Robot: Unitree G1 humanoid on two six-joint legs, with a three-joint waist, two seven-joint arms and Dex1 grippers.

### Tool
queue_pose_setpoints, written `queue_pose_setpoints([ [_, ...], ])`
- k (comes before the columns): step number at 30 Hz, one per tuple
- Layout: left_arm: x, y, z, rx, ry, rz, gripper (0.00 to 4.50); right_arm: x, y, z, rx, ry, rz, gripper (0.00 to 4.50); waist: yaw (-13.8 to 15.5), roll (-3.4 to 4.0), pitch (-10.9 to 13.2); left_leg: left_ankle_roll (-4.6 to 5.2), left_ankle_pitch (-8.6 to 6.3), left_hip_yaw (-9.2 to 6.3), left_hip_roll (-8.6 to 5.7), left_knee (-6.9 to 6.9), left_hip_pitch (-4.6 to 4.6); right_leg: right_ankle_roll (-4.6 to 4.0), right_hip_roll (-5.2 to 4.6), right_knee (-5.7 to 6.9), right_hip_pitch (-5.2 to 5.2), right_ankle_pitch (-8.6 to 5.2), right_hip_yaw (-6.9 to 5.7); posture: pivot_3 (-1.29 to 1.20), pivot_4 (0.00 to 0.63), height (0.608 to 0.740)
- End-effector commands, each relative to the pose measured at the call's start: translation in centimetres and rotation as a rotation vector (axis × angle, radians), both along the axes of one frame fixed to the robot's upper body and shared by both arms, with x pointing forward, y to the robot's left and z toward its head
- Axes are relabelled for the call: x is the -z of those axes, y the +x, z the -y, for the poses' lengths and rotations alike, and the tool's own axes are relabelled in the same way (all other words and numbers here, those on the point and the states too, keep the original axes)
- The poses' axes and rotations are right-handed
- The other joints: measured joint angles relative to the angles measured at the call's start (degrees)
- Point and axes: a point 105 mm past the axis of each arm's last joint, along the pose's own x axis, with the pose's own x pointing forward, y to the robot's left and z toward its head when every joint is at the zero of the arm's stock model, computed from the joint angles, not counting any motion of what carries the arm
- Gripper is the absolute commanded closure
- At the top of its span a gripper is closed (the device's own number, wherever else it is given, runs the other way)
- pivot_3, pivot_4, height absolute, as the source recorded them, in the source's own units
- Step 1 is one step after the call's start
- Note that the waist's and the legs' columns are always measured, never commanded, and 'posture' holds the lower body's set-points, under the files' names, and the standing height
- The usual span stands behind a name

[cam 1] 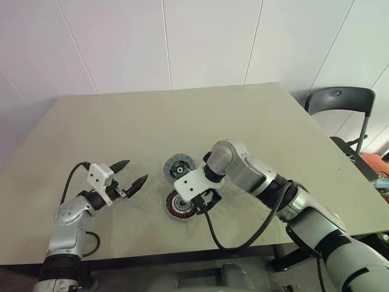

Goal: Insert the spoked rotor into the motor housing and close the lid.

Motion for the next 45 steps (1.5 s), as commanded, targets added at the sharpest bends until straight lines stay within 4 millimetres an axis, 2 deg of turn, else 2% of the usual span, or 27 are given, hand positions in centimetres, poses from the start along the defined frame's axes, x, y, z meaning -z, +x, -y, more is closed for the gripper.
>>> queue_pose_setpoints([
  [1,-1.4,0.2,0.6,0.019,0.011,0.052,0.00,-3.1,-0.4,-1.1,0.000,0.147,-0.059,0.02,0.0,0.00,0.0,0.00,0.00,0.00,0.00,0.00,0.00,0.00,0.00,0.00,0.00,0.00,0.00,0.00,0.000,0.740],
  [4,-1.5,0.1,0.7,0.019,0.008,0.054,0.00,-5.1,-0.8,-1.6,0.070,0.304,-0.190,0.02,0.0,0.00,0.0,0.00,0.00,-0.03,0.01,0.00,0.00,0.00,0.00,-0.01,0.01,0.00,0.00,0.00,0.000,0.740],
  [7,-1.6,0.0,1.1,0.027,0.001,0.054,0.00,-6.2,0.1,-0.9,0.214,0.452,-0.293,0.02,0.1,-0.03,0.0,0.00,0.00,-0.04,0.01,-0.01,0.00,0.00,0.00,-0.04,0.04,0.00,-0.02,0.00,0.000,0.740],
  [13,-1.6,0.2,2.1,0.059,-0.012,0.047,0.00,-6.4,2.2,3.0,0.493,0.669,-0.424,0.02,1.4,-0.06,0.0,0.01,-0.01,-0.01,0.00,0.00,0.00,0.00,-0.03,-0.11,0.08,0.00,-0.01,0.00,0.000,0.740],
  [20,-1.4,0.5,2.3,0.087,-0.006,0.035,0.00,-5.3,5.4,8.6,0.821,0.828,-0.358,0.02,1.4,-0.06,0.0,0.02,-0.01,0.06,0.01,0.01,0.01,0.00,-0.04,-0.12,0.09,0.00,-0.01,0.00,0.000,0.740],
  [23,-1.4,0.7,2.4,0.094,-0.004,0.032,0.00,-4.7,5.5,11.1,0.884,0.819,-0.292,0.02,1.4,-0.06,0.0,0.03,-0.01,0.07,0.01,0.00,-0.01,0.01,-0.04,-0.15,0.09,0.00,-0.01,0.00,0.000,0.740],
  [27,-1.5,0.9,2.6,0.101,0.000,0.030,0.00,-3.6,4.2,14.1,0.914,0.764,-0.292,0.02,1.5,-0.06,0.0,0.06,-0.03,0.09,0.02,0.00,-0.02,0.04,-0.06,-0.22,0.12,0.02,-0.01,0.00,0.000,0.740],
  [34,-1.9,1.0,2.9,0.104,0.001,0.034,0.00,-2.7,4.9,19.5,1.071,0.716,-0.130,0.02,1.4,-0.06,0.0,0.09,-0.04,0.29,0.08,0.03,0.03,0.10,-0.08,-0.35,0.21,0.04,0.01,0.00,0.000,0.740],
  [38,-2.2,1.0,3.3,0.108,0.000,0.039,0.00,-2.3,4.5,21.2,1.129,0.738,-0.145,0.02,1.5,-0.06,0.0,0.10,-0.04,0.29,0.13,0.05,0.04,0.11,-0.07,-0.39,0.24,0.06,0.01,0.00,0.000,0.740],
  [45,-2.8,1.2,3.7,0.127,-0.004,0.040,0.00,0.1,2.6,23.6,1.196,0.690,-0.205,0.02,1.5,-0.06,0.0,0.24,-0.12,0.31,0.12,0.04,-0.01,0.28,-0.09,-0.74,0.34,0.18,0.02,0.00,0.000,0.740],
])
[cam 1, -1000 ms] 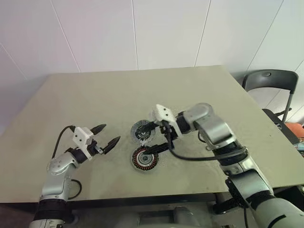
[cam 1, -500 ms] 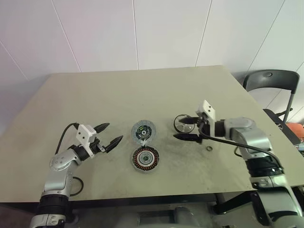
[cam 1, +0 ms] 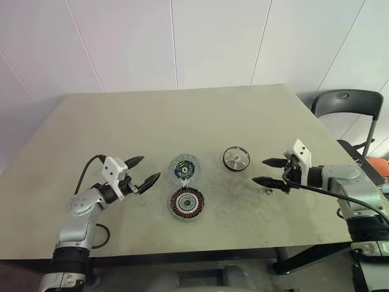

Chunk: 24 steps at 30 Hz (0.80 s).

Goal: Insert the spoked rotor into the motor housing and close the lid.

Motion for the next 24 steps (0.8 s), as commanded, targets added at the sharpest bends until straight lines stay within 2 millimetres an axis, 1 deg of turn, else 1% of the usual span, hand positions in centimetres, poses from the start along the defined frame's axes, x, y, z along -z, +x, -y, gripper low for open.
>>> queue_pose_setpoints([
  [1,-2.0,0.4,0.3,0.020,0.002,0.059,0.00,-0.6,0.0,1.3,0.030,0.011,0.031,0.02,-0.1,0.00,0.0,0.01,-0.01,0.02,0.00,0.00,0.00,0.01,0.00,-0.02,0.00,0.01,0.01,0.00,0.000,0.740],
  [5,-2.4,0.6,0.5,0.026,0.003,0.060,0.00,0.9,-0.5,2.2,0.055,-0.038,0.015,0.02,-0.1,0.00,0.0,0.01,-0.01,0.11,0.00,0.00,0.03,0.01,0.01,-0.04,0.01,0.04,0.02,0.00,0.000,0.740],
  [9,-2.9,0.6,1.1,0.035,0.004,0.063,0.00,2.1,-0.6,2.4,0.064,-0.082,0.015,0.02,-0.1,0.01,0.0,0.01,-0.01,0.11,0.01,0.02,0.03,0.03,0.01,-0.04,0.02,0.06,0.03,0.00,0.000,0.740],
  [15,-3.5,0.4,1.3,0.035,0.009,0.065,0.00,3.8,-1.6,3.1,0.051,-0.140,-0.043,0.02,0.0,0.00,0.0,0.01,0.00,0.11,0.01,0.03,0.06,0.03,0.02,-0.04,0.09,0.07,0.03,0.00,0.000,0.740],
  [21,-3.3,0.2,1.2,0.029,0.012,0.059,0.00,4.6,-2.8,2.2,0.005,-0.099,-0.121,0.02,0.1,-0.03,0.0,0.03,-0.01,0.08,0.01,0.05,0.19,0.04,0.02,-0.10,0.30,0.06,0.01,0.00,0.000,0.740],
  [22,-3.3,0.2,1.2,0.028,0.012,0.059,0.00,4.6,-2.8,2.1,0.004,-0.096,-0.122,0.40,0.1,-0.03,0.0,0.03,-0.02,0.06,0.01,0.04,0.20,0.04,0.02,-0.14,0.34,0.06,0.00,0.00,0.000,0.740],
  [23,-3.4,0.2,1.1,0.027,0.012,0.059,0.00,4.6,-2.9,2.0,-0.005,-0.096,-0.129,0.56,0.0,-0.03,0.0,0.04,-0.02,0.06,0.01,0.04,0.21,0.04,0.02,-0.16,0.37,0.06,-0.01,0.00,0.000,0.740],
  [24,-3.4,0.2,1.1,0.026,0.012,0.060,0.00,4.7,-3.1,1.9,-0.020,-0.104,-0.137,0.88,0.0,-0.03,0.0,0.05,-0.03,0.06,0.01,0.04,0.23,0.04,0.02,-0.17,0.40,0.06,-0.01,0.00,0.000,0.740],
])
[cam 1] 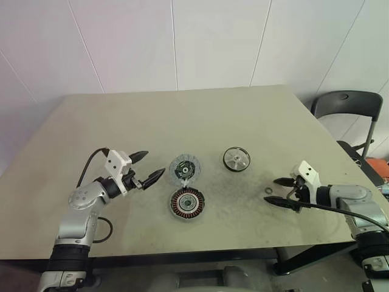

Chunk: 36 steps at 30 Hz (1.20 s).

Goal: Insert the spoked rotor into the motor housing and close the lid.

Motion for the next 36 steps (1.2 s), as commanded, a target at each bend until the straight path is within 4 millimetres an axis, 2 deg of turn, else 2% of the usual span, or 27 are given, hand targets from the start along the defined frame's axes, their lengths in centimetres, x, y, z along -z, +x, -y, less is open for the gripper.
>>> queue_pose_setpoints([
  [1,-1.5,0.0,-0.2,0.001,0.005,0.050,0.00,1.1,-1.3,-0.9,-0.071,-0.003,-0.082,1.18,0.0,0.00,0.0,0.02,-0.01,0.00,0.00,0.00,0.03,0.00,0.00,-0.02,0.05,0.00,0.00,0.00,0.000,0.740],
  [5,-1.5,0.1,-0.3,-0.004,0.008,0.048,0.00,1.0,-0.9,-1.0,-0.061,-0.016,-0.069,2.51,-0.1,0.00,0.0,0.11,-0.07,0.01,0.00,-0.08,0.40,0.06,0.00,-0.13,0.43,-0.04,-0.01,0.00,0.000,0.740],
  [9,-1.6,0.2,-0.1,-0.005,0.007,0.049,0.00,2.0,-1.0,-1.1,-0.067,-0.064,-0.090,3.77,-0.1,-0.03,0.0,0.17,-0.11,0.07,0.07,-0.08,0.65,0.25,0.00,-0.16,0.72,-0.18,0.00,0.00,0.000,0.740],
  [16,-2.3,0.2,0.1,-0.006,0.011,0.055,0.00,2.8,-0.9,-2.1,-0.091,-0.095,-0.082,3.77,-0.2,-0.28,0.0,0.16,-0.12,0.29,0.30,-0.06,0.82,0.05,0.09,-0.19,1.18,-0.33,0.00,0.00,0.000,0.740],
  [20,-2.6,0.3,0.2,-0.006,0.013,0.055,0.00,2.0,-0.4,-3.1,-0.098,-0.047,-0.052,3.77,-0.4,-0.37,0.0,0.16,-0.12,0.43,0.41,-0.07,0.93,0.04,0.12,-0.19,1.20,-0.33,0.00,0.00,0.000,0.740],
  [36,-2.5,0.1,0.4,-0.009,0.008,0.051,0.00,1.6,0.0,-4.0,-0.108,-0.022,-0.037,3.77,-0.6,-0.39,0.0,0.18,-0.14,0.76,0.64,-0.12,1.01,-0.03,0.16,-0.19,1.09,-0.28,0.00,0.00,0.000,0.740],
])
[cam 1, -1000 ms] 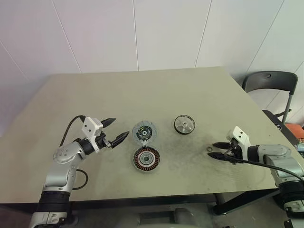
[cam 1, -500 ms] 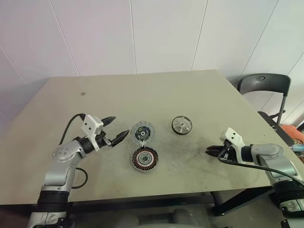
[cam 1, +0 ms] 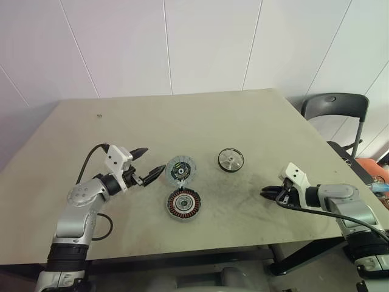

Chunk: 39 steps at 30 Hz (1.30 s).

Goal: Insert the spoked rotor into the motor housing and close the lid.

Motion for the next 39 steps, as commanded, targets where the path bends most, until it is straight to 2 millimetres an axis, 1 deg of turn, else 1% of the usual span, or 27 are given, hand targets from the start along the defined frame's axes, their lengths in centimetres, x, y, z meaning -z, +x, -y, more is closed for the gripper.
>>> queue_pose_setpoints([
  [1,-1.3,0.0,0.0,0.008,-0.005,0.050,0.00,0.8,-0.3,-1.8,-0.055,0.019,-0.029,3.77,-0.1,0.00,0.0,0.00,0.00,0.01,0.00,0.00,0.00,0.00,0.00,0.00,0.00,0.00,0.00,0.00,0.000,0.740],
  [6,-1.1,0.1,-0.4,0.005,-0.005,0.046,0.00,0.9,-0.3,-2.0,-0.056,0.022,-0.030,3.77,-0.1,-0.02,0.0,0.00,0.00,0.03,0.01,-0.01,0.01,-0.01,0.00,0.00,-0.01,0.00,0.00,0.00,0.000,0.740],
  [18,0.2,0.3,-1.4,-0.006,0.002,0.044,0.00,1.0,-0.4,-2.3,-0.056,0.032,-0.029,3.77,-0.2,-0.05,0.1,0.00,-0.01,0.05,0.03,-0.04,-0.01,-0.01,0.00,0.00,-0.08,-0.01,0.00,0.00,0.000,0.740],
  [25,0.1,0.2,-1.5,-0.017,-0.001,0.059,0.00,0.5,0.0,-2.7,-0.062,0.048,-0.014,3.77,-0.2,-0.05,0.1,0.00,-0.02,0.06,0.04,-0.04,-0.08,0.00,0.00,-0.01,-0.15,0.00,0.00,0.00,0.000,0.740],
  [29,0.0,0.2,-1.5,-0.021,-0.004,0.067,0.00,-0.5,0.4,-3.7,-0.069,0.094,0.016,3.77,-0.2,-0.04,0.1,0.00,-0.02,0.09,0.06,-0.04,-0.17,-0.01,0.00,-0.01,-0.26,0.00,0.00,0.00,0.000,0.740],
  [34,0.0,0.4,-1.6,-0.024,-0.003,0.070,0.00,-2.7,1.2,-6.4,-0.097,0.185,0.083,3.77,0.2,0.21,0.3,-0.01,-0.02,0.09,0.06,-0.05,-0.32,-0.02,-0.01,0.00,-0.55,0.05,0.00,0.00,0.000,0.740],
  [35,0.0,0.4,-1.6,-0.025,-0.003,0.072,0.00,-3.2,1.3,-6.9,-0.103,0.201,0.096,3.77,0.4,0.26,0.3,-0.01,-0.02,0.09,0.05,-0.03,-0.30,0.15,-0.03,0.00,-0.68,0.17,0.00,0.00,0.000,0.740],
  [36,0.0,0.4,-1.7,-0.026,-0.003,0.072,0.00,-3.5,1.4,-7.4,-0.107,0.215,0.106,3.77,0.5,0.27,0.3,-0.01,-0.02,0.08,0.03,-0.02,-0.36,0.12,-0.05,-0.01,-0.80,0.20,0.00,0.00,0.000,0.740],
  [39,0.1,0.4,-1.9,-0.029,-0.001,0.074,0.00,-4.1,1.6,-8.0,-0.116,0.234,0.118,3.77,0.9,0.27,0.3,0.02,-0.05,0.07,-0.01,-0.04,-0.46,0.20,-0.10,-0.08,-0.88,0.28,-0.02,0.00,0.000,0.740],
])
